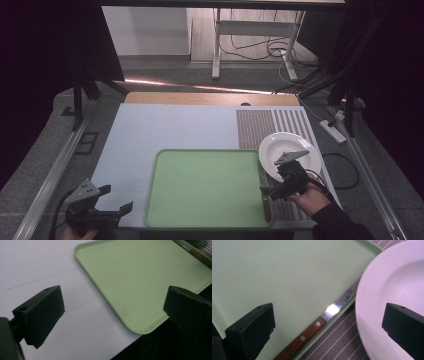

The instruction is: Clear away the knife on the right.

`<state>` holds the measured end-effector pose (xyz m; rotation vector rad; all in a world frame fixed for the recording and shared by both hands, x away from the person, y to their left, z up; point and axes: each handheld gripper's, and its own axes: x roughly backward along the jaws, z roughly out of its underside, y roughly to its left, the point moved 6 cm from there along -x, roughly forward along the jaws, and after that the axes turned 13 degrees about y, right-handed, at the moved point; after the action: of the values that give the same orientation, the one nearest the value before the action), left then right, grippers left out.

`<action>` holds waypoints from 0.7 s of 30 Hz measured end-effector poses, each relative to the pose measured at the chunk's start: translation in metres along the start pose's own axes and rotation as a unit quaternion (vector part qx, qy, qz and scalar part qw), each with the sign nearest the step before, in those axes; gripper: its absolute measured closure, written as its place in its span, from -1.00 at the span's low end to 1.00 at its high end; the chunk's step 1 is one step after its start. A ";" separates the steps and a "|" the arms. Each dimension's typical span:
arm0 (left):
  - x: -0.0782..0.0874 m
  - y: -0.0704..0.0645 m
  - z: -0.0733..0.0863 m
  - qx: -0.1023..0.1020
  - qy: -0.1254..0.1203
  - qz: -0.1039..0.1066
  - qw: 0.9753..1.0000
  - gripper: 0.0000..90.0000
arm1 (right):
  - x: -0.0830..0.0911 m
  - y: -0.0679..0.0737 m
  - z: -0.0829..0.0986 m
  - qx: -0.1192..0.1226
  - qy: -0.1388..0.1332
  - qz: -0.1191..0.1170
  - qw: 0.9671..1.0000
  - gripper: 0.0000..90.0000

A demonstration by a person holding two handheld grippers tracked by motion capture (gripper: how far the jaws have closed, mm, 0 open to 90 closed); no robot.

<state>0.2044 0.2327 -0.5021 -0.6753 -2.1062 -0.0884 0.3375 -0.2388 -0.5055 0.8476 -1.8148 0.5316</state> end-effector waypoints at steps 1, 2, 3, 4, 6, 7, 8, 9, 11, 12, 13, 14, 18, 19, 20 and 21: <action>0.000 0.000 0.000 0.000 0.000 0.000 1.000 -0.93 | 0.001 -0.001 0.001 -0.001 -0.003 0.004 1.000 -1.00; 0.000 0.000 0.000 0.000 0.000 0.000 1.000 -0.93 | 0.002 -0.001 0.002 -0.002 -0.007 0.005 1.000 -1.00; 0.000 0.000 0.000 0.000 0.000 0.000 1.000 -0.93 | 0.004 -0.002 0.004 -0.003 -0.009 0.006 1.000 -1.00; 0.000 0.000 0.000 0.000 0.000 0.000 1.000 -0.93 | 0.005 -0.003 0.005 -0.003 -0.012 0.009 1.000 -1.00; 0.000 0.000 0.000 0.001 0.000 0.000 1.000 -0.93 | 0.007 -0.004 0.008 -0.006 -0.015 0.013 1.000 -1.00; 0.000 0.000 0.000 0.000 0.000 0.000 1.000 -0.93 | 0.008 -0.005 0.009 -0.007 -0.018 0.015 1.000 -1.00; 0.000 0.000 0.000 0.000 0.000 0.000 1.000 -0.93 | 0.009 -0.006 0.011 -0.008 -0.019 0.017 1.000 -1.00; 0.000 0.000 0.000 0.000 0.000 0.000 1.000 -0.93 | 0.010 -0.006 0.013 -0.010 -0.021 0.018 1.000 -1.00; 0.000 0.000 0.000 0.000 0.000 0.000 1.000 -0.93 | 0.011 -0.008 0.015 -0.013 -0.024 0.020 0.999 -1.00; 0.000 0.000 0.000 0.001 0.000 0.000 1.000 -0.93 | 0.013 -0.008 0.016 -0.015 -0.026 0.021 0.999 -1.00; 0.000 0.000 0.000 0.001 0.000 0.001 1.000 -0.93 | 0.013 -0.009 0.017 -0.016 -0.027 0.023 0.999 -1.00; 0.000 0.000 0.000 0.001 0.000 0.001 1.000 -0.93 | 0.014 -0.009 0.019 -0.019 -0.029 0.024 0.999 -1.00; 0.000 0.000 0.000 0.001 0.000 0.001 1.000 -0.93 | 0.018 -0.012 0.025 -0.027 -0.034 0.026 0.999 -1.00; 0.000 0.000 0.000 0.001 0.000 0.001 1.000 -0.93 | 0.018 -0.012 0.027 -0.030 -0.034 0.026 0.999 -1.00; 0.000 0.000 0.000 0.001 0.000 0.001 1.000 -0.93 | 0.019 -0.013 0.028 -0.033 -0.035 0.026 0.999 -1.00; 0.000 0.000 0.000 0.001 0.000 0.001 1.000 -0.93 | 0.020 -0.014 0.030 -0.034 -0.036 0.027 0.998 -1.00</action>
<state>0.2045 0.2329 -0.5021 -0.6762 -2.1061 -0.0843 0.3249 -0.2745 -0.4993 0.7813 -1.9150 0.4755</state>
